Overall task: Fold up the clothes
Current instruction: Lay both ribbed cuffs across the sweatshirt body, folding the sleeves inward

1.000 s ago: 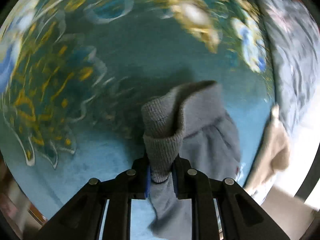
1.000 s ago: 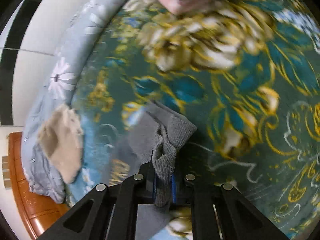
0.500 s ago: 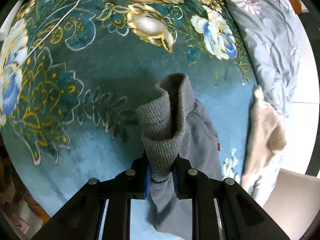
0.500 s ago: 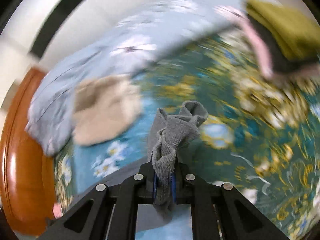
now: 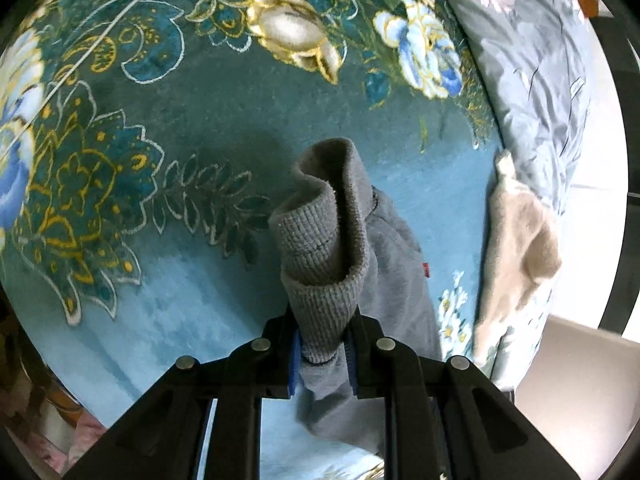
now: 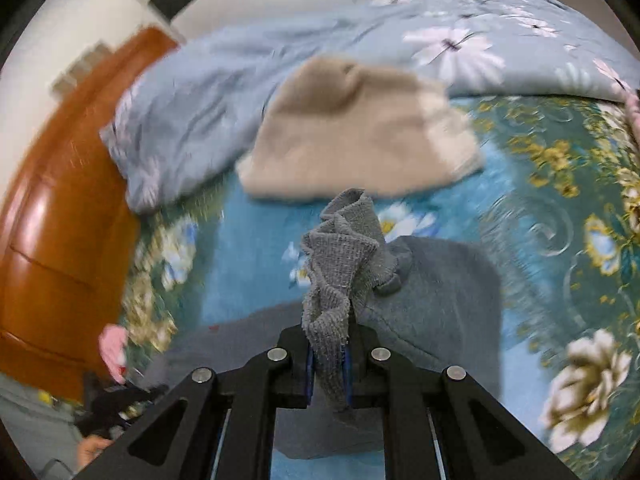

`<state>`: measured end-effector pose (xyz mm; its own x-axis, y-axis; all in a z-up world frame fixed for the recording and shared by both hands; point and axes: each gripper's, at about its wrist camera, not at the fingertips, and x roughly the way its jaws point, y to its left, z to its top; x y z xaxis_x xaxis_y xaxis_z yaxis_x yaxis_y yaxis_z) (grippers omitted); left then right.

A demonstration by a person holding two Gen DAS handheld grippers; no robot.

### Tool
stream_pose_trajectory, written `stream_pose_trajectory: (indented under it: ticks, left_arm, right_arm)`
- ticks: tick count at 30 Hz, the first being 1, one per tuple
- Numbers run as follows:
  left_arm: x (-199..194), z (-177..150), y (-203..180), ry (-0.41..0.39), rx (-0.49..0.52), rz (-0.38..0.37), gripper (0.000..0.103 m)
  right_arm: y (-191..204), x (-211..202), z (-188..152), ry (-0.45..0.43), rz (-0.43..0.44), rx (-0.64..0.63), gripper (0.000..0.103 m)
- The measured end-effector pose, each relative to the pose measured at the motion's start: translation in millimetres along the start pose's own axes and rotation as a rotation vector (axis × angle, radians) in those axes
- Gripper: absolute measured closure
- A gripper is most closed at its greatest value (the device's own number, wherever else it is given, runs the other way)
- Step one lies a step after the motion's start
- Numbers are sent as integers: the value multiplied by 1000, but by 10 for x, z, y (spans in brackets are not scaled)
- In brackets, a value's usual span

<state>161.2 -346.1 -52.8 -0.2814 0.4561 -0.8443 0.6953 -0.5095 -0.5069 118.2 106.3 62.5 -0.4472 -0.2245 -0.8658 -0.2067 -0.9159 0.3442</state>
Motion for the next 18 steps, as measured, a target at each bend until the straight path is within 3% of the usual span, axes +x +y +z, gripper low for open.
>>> stream_pose_trajectory:
  ticks: [4,11,14,18]
  left_arm:
    - [69,84,77,45,24,-20,83]
    - [204,236,193,118,21,-71,83]
    - [244,261,227,140,17,-86,83]
    - [266,278,306,160,-19,-122,83]
  right_arm:
    - [446,551,-369,83,-55,-67,92]
    - [729,1104,-752,199,-154,-102,87]
    - [822,1165,-825,242,-179,-130,78]
    - [995,1167,-899,287,-189,-183,58]
